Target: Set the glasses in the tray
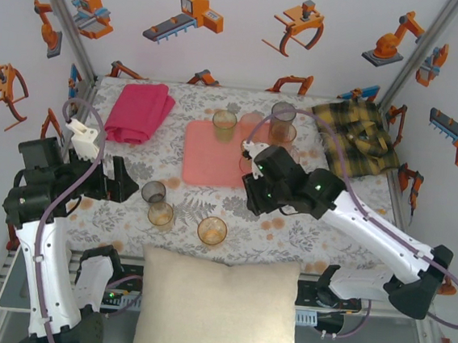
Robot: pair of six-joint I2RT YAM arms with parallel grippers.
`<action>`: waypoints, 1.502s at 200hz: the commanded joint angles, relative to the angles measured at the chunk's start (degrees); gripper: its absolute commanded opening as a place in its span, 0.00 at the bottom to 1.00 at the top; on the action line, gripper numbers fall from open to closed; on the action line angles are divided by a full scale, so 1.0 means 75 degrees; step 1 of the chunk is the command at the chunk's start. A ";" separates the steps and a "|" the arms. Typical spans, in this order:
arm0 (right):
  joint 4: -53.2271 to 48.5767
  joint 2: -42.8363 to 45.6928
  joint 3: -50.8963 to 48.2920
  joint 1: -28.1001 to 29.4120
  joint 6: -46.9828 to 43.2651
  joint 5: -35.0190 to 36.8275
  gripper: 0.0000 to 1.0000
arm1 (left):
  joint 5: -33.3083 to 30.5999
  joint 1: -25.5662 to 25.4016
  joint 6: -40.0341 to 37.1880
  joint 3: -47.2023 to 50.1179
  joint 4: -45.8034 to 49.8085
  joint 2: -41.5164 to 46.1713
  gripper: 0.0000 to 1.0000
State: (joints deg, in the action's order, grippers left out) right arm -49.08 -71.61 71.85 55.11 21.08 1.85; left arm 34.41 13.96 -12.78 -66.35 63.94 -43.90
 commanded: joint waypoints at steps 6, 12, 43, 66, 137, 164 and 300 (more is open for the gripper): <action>0.0482 -0.0141 -0.0368 0.0222 0.0435 -0.0098 0.39 | 0.0138 -0.0043 -0.0050 0.0132 0.0098 0.0089 0.97; 0.0571 -0.0144 -0.0468 0.0287 0.0472 -0.0044 0.39 | 0.0158 -0.0044 -0.0013 0.0174 0.0081 0.0090 0.97; 0.1103 -0.0148 -0.0891 0.0338 0.0602 -0.0094 0.40 | 0.0057 -0.0021 0.0015 0.0246 0.0082 0.0068 0.97; 0.1163 -0.0106 -0.1049 0.0333 0.0697 0.0079 0.40 | 0.0071 0.0002 0.0001 0.0370 0.0076 0.0199 0.97; 0.1619 -0.0395 -0.1333 0.0339 0.1117 0.0174 0.40 | 0.0190 0.0067 0.0026 0.0382 0.0036 0.0205 0.97; 0.1657 -0.0369 -0.1345 0.0339 0.1238 0.0187 0.40 | 0.0430 0.0070 0.0174 0.0519 -0.0104 0.0155 0.97; 0.2235 -0.0858 -0.1565 0.0418 0.1410 0.0017 0.39 | 0.0449 0.0064 0.0224 0.0463 -0.0158 0.0111 0.97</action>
State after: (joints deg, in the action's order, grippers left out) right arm -34.00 -77.93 60.47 57.32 30.28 2.55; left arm 36.05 14.06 -11.90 -62.59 63.59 -42.78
